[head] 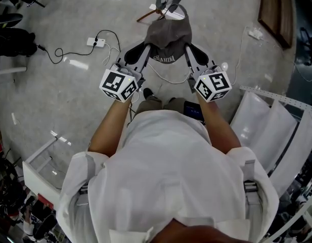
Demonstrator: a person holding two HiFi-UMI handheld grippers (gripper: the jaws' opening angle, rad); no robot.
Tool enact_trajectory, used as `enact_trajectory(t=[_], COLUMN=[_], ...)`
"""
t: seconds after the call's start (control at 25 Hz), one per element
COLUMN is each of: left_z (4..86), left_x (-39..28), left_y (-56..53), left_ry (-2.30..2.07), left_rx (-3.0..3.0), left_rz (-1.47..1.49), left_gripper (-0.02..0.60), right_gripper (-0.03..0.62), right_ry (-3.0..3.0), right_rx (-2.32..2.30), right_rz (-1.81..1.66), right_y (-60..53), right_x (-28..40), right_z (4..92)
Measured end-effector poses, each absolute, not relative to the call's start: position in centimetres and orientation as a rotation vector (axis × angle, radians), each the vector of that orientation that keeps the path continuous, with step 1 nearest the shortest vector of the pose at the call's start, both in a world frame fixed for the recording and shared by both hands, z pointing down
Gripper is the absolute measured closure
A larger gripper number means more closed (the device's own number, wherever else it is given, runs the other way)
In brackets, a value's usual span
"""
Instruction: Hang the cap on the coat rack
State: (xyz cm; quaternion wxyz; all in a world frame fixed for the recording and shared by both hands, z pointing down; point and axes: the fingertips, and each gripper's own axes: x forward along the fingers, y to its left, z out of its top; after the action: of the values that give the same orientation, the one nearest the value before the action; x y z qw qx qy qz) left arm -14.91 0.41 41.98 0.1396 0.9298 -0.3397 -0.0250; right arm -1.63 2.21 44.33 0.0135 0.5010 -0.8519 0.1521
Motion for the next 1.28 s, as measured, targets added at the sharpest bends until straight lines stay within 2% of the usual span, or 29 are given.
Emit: enact_trajectory(t=[0.8, 1.28], left_z=[42.2, 41.1], left_x=[-6.2, -4.8], left_y=[-12.7, -17.8], left_ry=[-1.272, -1.444], left_rx=[2.523, 2.476], left_rz=[-0.041, -0.055], left_gripper=[0.546, 0.546], right_gripper=[0.566, 0.566], right_ry=[-2.816, -2.894], right_rx=[1.151, 1.078], right_rz=[0.547, 0.457], right_y=[-14.6, -20.9], right_x=[6.0, 6.9], right_z=[46.4, 45.4])
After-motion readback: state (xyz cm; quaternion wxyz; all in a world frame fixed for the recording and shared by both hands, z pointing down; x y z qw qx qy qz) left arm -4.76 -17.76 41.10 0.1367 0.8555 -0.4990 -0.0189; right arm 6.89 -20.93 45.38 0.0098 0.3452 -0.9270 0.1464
